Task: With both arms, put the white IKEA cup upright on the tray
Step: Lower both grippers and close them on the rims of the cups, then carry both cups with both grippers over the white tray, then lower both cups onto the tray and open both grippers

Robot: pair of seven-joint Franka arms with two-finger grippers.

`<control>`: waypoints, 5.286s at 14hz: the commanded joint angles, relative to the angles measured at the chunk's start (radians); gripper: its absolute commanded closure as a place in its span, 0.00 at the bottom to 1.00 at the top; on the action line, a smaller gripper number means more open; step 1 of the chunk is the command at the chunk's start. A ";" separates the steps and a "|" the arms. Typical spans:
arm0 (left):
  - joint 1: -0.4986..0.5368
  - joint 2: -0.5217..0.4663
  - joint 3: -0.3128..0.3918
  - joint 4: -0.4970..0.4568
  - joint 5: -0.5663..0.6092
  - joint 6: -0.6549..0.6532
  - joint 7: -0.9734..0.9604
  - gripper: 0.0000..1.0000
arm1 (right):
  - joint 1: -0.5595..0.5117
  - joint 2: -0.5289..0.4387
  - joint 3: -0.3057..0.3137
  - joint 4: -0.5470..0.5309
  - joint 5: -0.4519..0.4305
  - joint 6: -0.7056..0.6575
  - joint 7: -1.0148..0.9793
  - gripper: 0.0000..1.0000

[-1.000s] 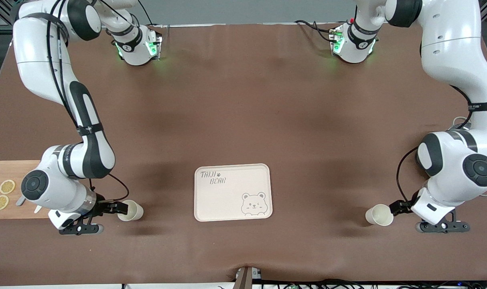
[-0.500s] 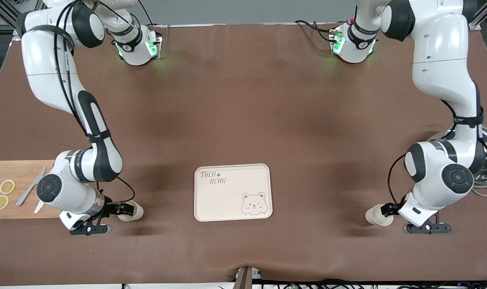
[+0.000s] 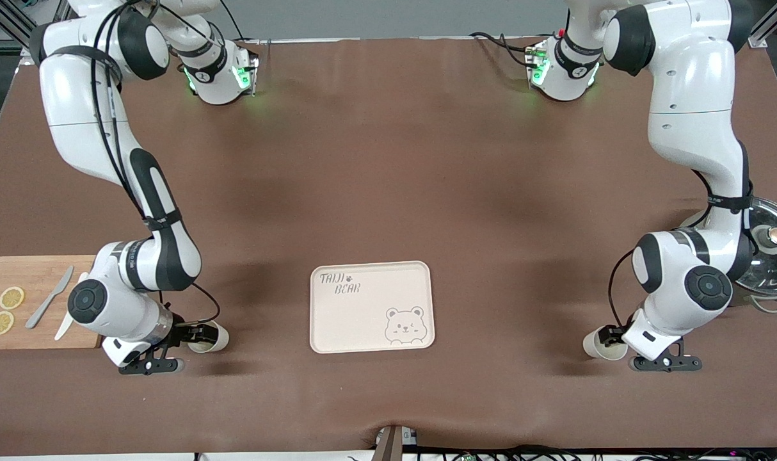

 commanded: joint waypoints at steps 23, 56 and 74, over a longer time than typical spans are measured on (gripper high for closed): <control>-0.167 -0.141 -0.015 0.063 -0.057 -0.203 -0.419 1.00 | 0.019 -0.014 0.012 0.030 0.004 -0.047 0.005 1.00; -0.667 0.076 0.070 0.168 -0.057 -0.111 -1.197 1.00 | 0.394 0.042 0.007 0.069 -0.007 0.074 0.731 1.00; -0.556 -0.130 0.067 0.134 -0.059 -0.232 -1.052 0.00 | 0.380 -0.023 0.001 0.076 -0.009 -0.027 0.714 0.00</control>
